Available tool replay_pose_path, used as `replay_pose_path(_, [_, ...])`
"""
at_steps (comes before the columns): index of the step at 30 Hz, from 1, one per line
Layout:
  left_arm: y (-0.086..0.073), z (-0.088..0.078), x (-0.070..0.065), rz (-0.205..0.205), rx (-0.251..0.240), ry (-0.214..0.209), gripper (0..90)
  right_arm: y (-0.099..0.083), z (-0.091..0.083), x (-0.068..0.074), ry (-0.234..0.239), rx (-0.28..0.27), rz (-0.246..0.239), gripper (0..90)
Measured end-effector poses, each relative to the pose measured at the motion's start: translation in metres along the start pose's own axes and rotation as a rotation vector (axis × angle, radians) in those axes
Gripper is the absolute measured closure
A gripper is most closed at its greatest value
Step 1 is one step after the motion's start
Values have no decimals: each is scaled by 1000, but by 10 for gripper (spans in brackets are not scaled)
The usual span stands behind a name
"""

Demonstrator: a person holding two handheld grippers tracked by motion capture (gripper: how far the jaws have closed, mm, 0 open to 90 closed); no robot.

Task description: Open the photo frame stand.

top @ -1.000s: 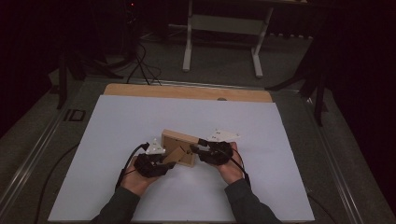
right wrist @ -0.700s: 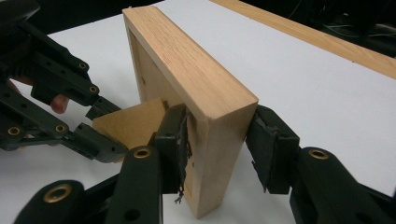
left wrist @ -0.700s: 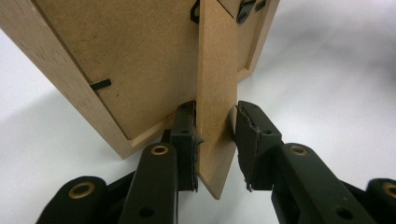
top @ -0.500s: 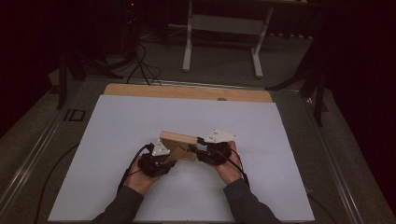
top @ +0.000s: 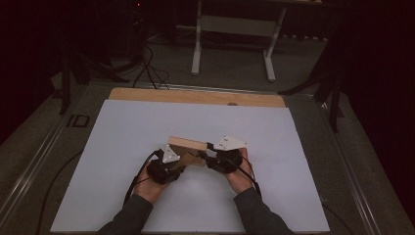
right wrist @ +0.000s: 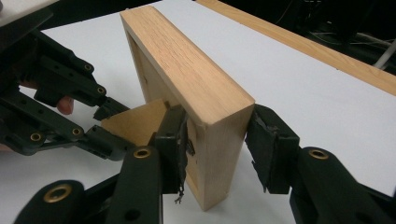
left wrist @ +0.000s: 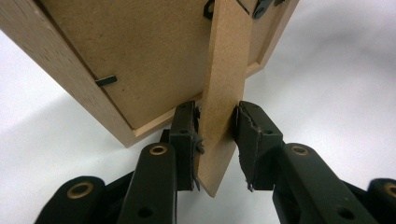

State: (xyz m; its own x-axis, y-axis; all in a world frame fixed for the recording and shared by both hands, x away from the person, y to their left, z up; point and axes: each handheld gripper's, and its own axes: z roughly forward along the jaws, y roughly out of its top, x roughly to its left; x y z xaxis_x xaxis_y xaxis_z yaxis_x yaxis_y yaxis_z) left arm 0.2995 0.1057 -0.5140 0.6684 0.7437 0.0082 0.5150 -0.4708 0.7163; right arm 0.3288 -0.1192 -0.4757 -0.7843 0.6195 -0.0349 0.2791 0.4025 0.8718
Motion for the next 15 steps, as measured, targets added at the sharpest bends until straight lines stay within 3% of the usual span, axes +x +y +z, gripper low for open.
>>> replay_pose_path(9, [0,6,-6,15,-3,27,717,0,0,2,2,5,-7,574])
replay_pose_path(15, [-2,3,-1,-11,-9,-20,694,-1,-2,2,13,4,-3,571])
